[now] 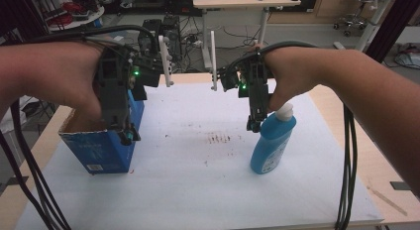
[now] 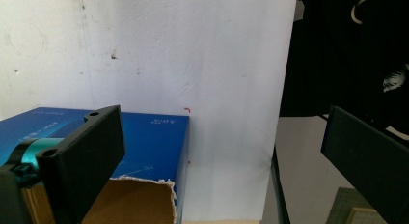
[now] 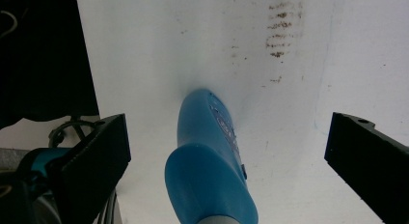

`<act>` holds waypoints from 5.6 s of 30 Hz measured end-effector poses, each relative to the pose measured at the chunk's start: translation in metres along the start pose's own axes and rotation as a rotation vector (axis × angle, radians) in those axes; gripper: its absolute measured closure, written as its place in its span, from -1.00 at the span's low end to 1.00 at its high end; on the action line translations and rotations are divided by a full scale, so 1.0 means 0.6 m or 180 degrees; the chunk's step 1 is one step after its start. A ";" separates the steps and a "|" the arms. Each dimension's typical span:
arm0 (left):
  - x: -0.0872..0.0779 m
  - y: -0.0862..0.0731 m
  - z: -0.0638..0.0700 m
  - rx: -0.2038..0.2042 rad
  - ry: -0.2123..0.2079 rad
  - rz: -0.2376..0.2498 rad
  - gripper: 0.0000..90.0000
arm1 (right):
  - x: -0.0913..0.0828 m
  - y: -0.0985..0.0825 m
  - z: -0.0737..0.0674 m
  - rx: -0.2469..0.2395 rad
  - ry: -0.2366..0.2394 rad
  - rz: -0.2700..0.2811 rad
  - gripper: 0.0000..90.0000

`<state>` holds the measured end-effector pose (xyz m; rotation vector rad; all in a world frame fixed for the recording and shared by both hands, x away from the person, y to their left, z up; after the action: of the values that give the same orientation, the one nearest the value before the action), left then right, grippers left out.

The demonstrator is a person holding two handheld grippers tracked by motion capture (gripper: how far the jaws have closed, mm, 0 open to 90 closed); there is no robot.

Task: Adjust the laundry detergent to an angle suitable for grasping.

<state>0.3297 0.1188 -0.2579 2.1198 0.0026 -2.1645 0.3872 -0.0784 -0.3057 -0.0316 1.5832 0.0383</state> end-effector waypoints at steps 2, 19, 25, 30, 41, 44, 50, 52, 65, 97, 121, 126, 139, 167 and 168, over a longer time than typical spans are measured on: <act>0.000 -0.001 -0.001 0.0008 0.0002 -0.0010 -0.96 | 0.000 0.000 0.000 -0.0005 -0.0003 -0.0001 -0.97; -0.001 0.000 -0.002 -0.0003 -0.0007 -0.0014 -0.96 | 0.001 0.000 0.000 -0.0005 -0.0003 -0.0006 -0.97; 0.001 0.000 -0.003 -0.0009 -0.0002 -0.0023 -0.96 | -0.001 -0.002 0.000 -0.0004 -0.0018 0.0003 -0.97; 0.001 0.001 -0.003 -0.0023 -0.0003 -0.0025 -0.96 | -0.012 -0.017 -0.002 0.0031 -0.0051 0.0050 -0.97; 0.002 0.007 0.001 -0.0019 0.0002 -0.0034 -0.96 | -0.037 -0.080 -0.015 0.0202 -0.0165 0.0089 -0.97; 0.000 0.009 0.002 -0.0021 0.0007 -0.0029 -0.96 | -0.045 -0.114 -0.020 0.0343 -0.0190 0.0106 -0.97; 0.000 0.010 0.003 -0.0055 0.0005 -0.0017 -0.96 | -0.043 -0.167 -0.029 0.0516 -0.0222 0.0064 -0.97; -0.001 0.010 0.005 -0.0059 -0.0012 -0.0026 -0.96 | -0.039 -0.186 -0.034 0.0548 -0.0224 0.0037 -0.97; -0.001 0.012 0.007 -0.0075 0.0013 -0.0002 -0.96 | -0.029 -0.269 -0.061 0.0753 -0.0237 0.0012 -0.97; 0.061 0.150 -0.003 -0.0661 0.0165 0.1463 -0.96 | -0.005 -0.306 -0.074 0.0799 -0.0216 0.0047 -0.97; 0.126 0.278 -0.021 -0.1042 0.0214 0.1946 -0.96 | -0.002 -0.302 -0.073 0.0786 -0.0228 0.0074 -0.97; 0.139 0.300 -0.025 -0.1088 0.0303 0.2047 -0.96 | -0.001 -0.302 -0.072 0.0793 -0.0221 0.0070 -0.97; 0.172 0.348 -0.023 -0.1064 0.0332 0.2149 -0.96 | -0.001 -0.305 -0.072 0.0803 -0.0223 0.0069 -0.97; 0.228 0.397 -0.050 -0.1232 0.0605 0.2121 -0.96 | -0.003 -0.310 -0.074 0.0830 -0.0225 0.0062 -0.97; 0.229 0.398 -0.050 -0.1192 0.0645 0.2103 -0.93 | -0.002 -0.310 -0.073 0.0828 -0.0225 0.0063 -0.97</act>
<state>0.3764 -0.1271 -0.3773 1.7783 -0.2226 -1.4408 0.3517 -0.2663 -0.3048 0.1868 1.5071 -0.1496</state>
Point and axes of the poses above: each handheld gripper's, and its own axes: x roughly forward along the jaws, y roughly out of its top, z roughly to its right, the point moved 6 cm from there along x, roughly forward along the jaws, and after that the axes turned 2 degrees about z, right-handed, at the moved point
